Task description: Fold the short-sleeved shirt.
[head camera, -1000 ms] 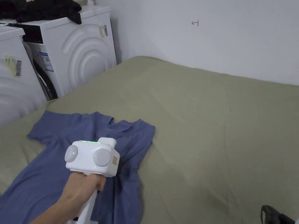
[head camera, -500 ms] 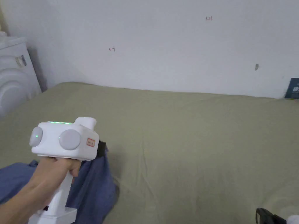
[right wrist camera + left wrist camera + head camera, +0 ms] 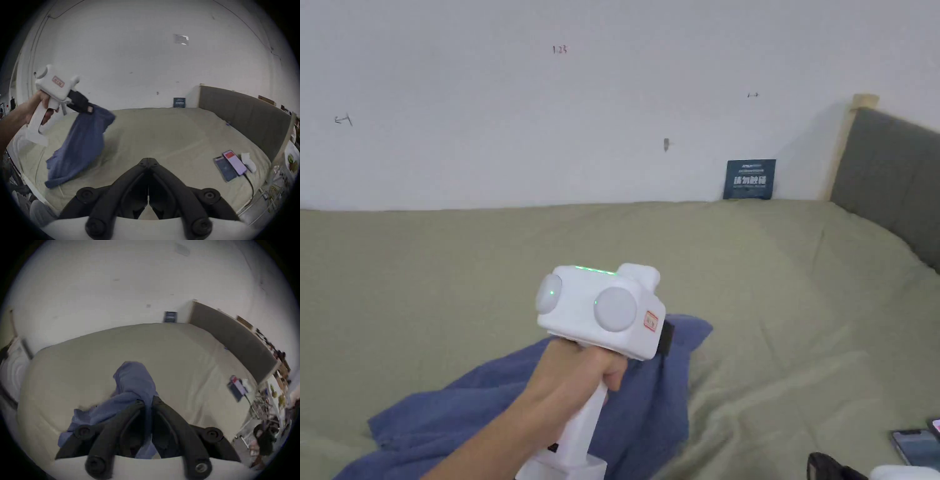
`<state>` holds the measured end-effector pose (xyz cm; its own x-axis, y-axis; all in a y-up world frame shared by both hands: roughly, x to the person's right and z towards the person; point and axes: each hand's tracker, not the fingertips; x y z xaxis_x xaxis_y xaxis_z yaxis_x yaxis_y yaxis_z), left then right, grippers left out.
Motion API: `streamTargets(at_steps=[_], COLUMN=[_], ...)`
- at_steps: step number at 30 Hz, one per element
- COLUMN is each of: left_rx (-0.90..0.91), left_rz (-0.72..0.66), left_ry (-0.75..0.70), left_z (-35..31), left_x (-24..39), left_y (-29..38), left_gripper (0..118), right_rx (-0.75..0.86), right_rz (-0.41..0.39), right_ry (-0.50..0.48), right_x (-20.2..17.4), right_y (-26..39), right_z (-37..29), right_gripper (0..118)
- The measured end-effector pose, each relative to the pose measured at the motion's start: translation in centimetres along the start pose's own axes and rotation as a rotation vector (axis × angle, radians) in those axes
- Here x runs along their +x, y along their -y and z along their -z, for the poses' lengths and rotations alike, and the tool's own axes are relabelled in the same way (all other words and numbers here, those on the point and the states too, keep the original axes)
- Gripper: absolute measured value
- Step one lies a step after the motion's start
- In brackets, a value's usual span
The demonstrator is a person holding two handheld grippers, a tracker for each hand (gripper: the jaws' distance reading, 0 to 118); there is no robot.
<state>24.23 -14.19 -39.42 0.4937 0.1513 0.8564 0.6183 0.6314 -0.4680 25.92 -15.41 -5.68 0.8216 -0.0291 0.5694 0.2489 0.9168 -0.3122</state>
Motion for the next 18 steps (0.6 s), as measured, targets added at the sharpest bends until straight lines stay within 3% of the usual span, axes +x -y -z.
streamTargets(at_steps=[4,9,10,11,12,13,18], left_rx=[-0.129,-0.155,-0.115,-0.092,-0.095,-0.065,0.116], left_rz=[-0.028,-0.11,-0.127,-0.138,-0.149,-0.169,-0.179], left_ry=[-0.051,-0.086,-0.08,-0.094,-0.093,-0.095,-0.17], left_z=[6.2,8.4,7.4,6.6,5.7,4.1,-5.5], left_x=[-0.5,-2.4,-2.7,-3.0,-3.4,-3.1,-3.9], left_y=[3.3,5.7,6.1,5.9,6.0,6.3,8.9], left_gripper=[5,7,16,40,93,118,115], right_rx=[-0.027,-0.05,-0.051,-0.051,-0.047,-0.045,-0.001], right_rz=[0.002,0.008,0.008,0.007,0.003,-0.005,-0.025], right_ry=[0.009,0.005,0.0,-0.003,-0.006,-0.009,-0.033], right_x=[0.7,0.5,0.4,0.2,0.0,-0.3,-1.7], right_y=[0.8,1.2,1.1,1.1,1.1,0.9,0.1], right_z=[0.9,1.8,1.8,1.8,1.8,1.8,0.5], right_gripper=[2,2,2,3,3,3,3])
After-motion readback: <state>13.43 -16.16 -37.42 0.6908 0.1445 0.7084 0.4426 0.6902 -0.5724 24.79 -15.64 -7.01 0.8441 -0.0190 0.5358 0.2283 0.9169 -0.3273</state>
